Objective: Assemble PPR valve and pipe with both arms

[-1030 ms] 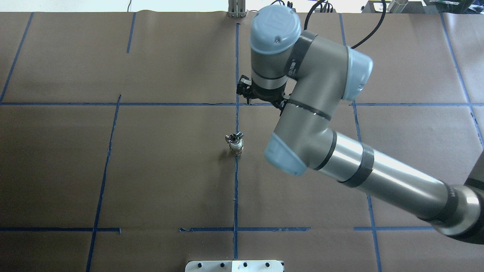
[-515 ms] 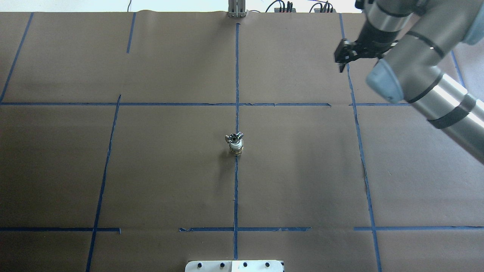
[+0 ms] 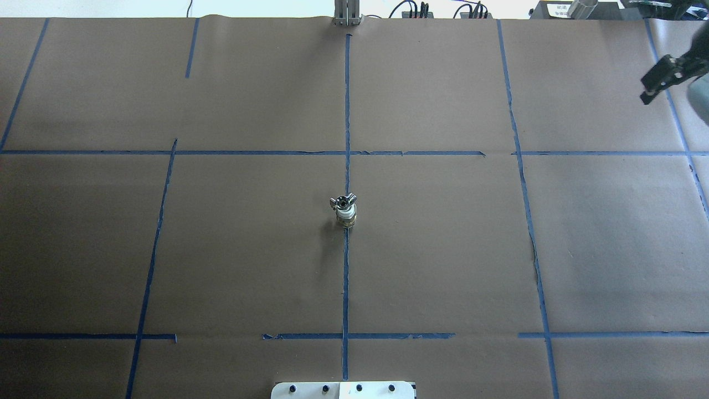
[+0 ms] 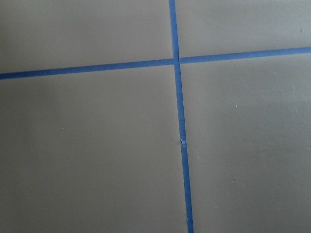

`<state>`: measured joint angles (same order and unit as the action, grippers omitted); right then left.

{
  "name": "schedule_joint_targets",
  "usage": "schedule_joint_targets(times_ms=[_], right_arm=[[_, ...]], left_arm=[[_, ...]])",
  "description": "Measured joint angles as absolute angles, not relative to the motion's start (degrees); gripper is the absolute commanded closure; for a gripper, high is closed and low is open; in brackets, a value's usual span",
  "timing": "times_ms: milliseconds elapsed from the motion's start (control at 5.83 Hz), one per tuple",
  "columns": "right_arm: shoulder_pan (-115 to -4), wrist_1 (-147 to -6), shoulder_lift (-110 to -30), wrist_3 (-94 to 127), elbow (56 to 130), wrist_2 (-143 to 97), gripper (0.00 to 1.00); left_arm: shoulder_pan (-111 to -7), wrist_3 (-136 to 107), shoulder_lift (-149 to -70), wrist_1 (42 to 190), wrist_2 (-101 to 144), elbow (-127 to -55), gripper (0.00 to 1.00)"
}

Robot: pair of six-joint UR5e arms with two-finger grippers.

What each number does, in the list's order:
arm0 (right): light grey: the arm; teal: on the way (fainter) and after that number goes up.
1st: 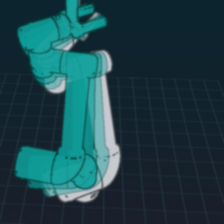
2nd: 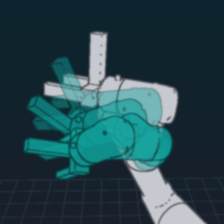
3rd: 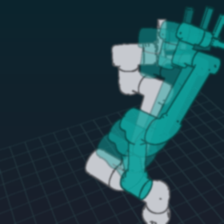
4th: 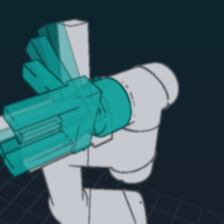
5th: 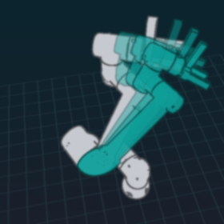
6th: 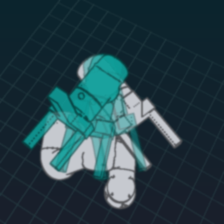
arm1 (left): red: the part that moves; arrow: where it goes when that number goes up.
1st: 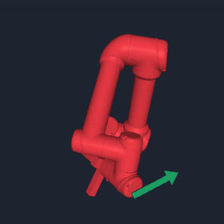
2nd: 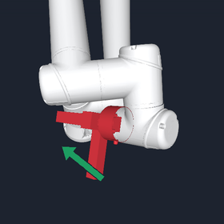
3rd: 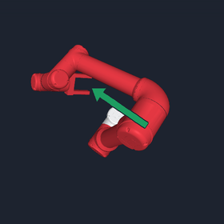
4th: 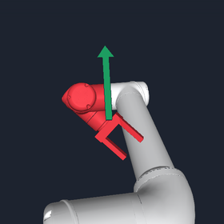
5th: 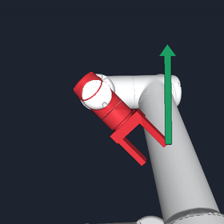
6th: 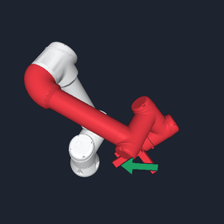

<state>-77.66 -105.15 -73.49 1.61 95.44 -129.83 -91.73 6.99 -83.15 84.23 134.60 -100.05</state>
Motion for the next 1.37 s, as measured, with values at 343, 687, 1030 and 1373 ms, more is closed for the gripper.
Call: schedule_joint_targets(times_ms=[343,687,1030,1373], right_arm=[[-85.51,-103.21,-86.43,-15.58,98.39,-130.21,0.0],[-87.2,-98.13,-96.44,-15.43,100.73,-131.62,0.0],[-87.42,-87.96,-101.68,-7.31,101.6,-132.32,0.0],[-87.45,-82.53,-103.39,-4.23,101.59,-132.71,0.0]], left_arm=[[-91.62,7.14,-81.43,84.31,134.48,-100.54,0.0],[-91.51,7.17,-80.22,84.37,134.5,-100.85,0.0],[-91.5,7.13,-80.05,84.37,134.6,-100.97,0.0],[-91.5,7.18,-80.04,84.38,134.59,-100.93,0.0]])
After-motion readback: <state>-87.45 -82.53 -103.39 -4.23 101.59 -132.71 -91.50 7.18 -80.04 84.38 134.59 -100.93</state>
